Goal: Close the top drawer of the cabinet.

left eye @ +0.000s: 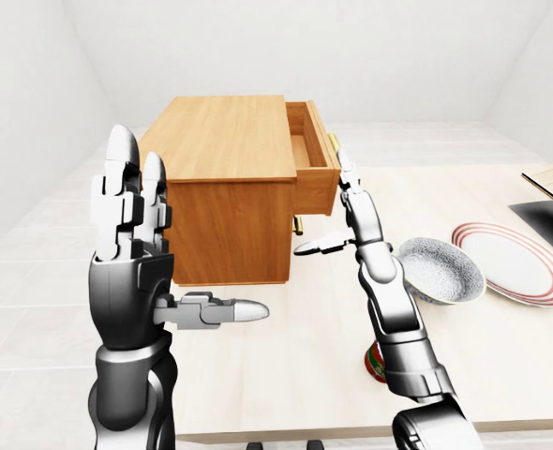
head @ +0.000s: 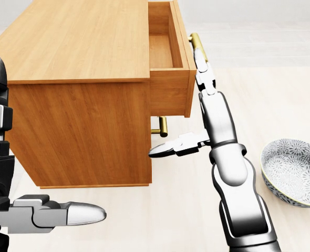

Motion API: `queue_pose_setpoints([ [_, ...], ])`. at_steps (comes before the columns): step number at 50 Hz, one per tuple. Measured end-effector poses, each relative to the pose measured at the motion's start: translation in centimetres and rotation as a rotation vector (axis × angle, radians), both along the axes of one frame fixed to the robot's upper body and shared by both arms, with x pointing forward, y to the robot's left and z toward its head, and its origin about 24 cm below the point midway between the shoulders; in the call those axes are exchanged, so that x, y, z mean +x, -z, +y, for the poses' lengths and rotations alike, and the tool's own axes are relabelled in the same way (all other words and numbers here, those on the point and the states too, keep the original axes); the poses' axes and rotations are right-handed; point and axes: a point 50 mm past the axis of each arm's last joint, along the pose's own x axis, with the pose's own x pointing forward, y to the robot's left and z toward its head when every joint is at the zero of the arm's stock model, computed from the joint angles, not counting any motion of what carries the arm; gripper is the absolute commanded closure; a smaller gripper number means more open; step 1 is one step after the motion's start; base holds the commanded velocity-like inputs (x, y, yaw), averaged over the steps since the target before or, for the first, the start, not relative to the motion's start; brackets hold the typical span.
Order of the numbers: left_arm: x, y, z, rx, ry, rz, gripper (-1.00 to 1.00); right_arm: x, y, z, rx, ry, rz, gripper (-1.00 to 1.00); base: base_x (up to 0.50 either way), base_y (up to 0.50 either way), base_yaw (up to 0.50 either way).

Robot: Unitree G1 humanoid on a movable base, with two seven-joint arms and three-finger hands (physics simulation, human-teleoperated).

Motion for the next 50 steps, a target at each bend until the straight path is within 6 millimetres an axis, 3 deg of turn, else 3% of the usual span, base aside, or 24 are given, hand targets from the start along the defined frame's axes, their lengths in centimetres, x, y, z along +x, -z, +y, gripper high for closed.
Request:
queue_pose_setpoints([
  [19,0.0,0.0,0.0,-0.002,0.002,0.000,-1.00,0.6,0.0,2.6,0.018,-0.075,0.008,-1.00,0.00,0.00,0.00],
  [50,0.0,0.0,0.1,-0.006,0.000,0.001,-1.00,2.0,1.2,5.0,0.082,-0.150,0.081,-1.00,0.00,0.00,0.00],
])
